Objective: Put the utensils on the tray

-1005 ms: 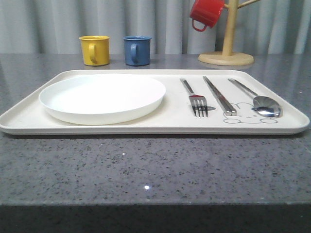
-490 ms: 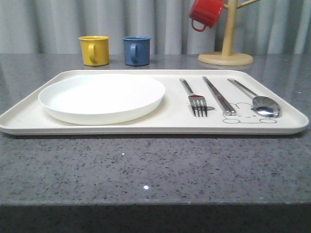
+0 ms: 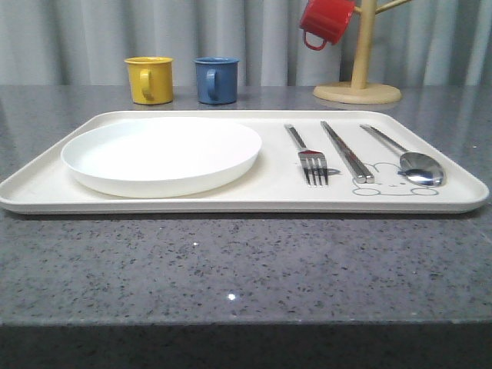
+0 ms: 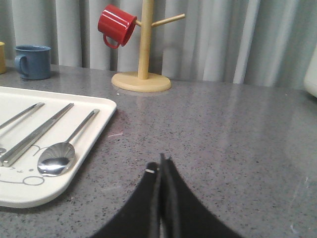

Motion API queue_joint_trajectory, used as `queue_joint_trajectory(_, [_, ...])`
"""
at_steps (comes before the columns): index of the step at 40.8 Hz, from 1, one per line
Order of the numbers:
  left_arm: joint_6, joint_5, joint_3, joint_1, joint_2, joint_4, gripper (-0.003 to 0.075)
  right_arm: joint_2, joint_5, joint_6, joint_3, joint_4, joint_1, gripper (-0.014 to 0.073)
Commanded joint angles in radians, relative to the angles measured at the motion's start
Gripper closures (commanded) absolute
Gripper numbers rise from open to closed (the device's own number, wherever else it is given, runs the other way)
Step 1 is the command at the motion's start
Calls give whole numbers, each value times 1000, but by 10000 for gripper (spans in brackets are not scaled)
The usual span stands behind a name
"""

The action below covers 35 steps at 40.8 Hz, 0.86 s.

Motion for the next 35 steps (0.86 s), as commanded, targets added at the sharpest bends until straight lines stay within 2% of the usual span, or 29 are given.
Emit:
queue_joint_trajectory(1, [-12, -83, 2, 0, -23, -10, 738, -20, -85, -1, -10, 9, -7, 662])
queue_joint_trajectory(35, [-12, -83, 2, 0, -23, -10, 738, -19, -83, -1, -10, 9, -26, 662])
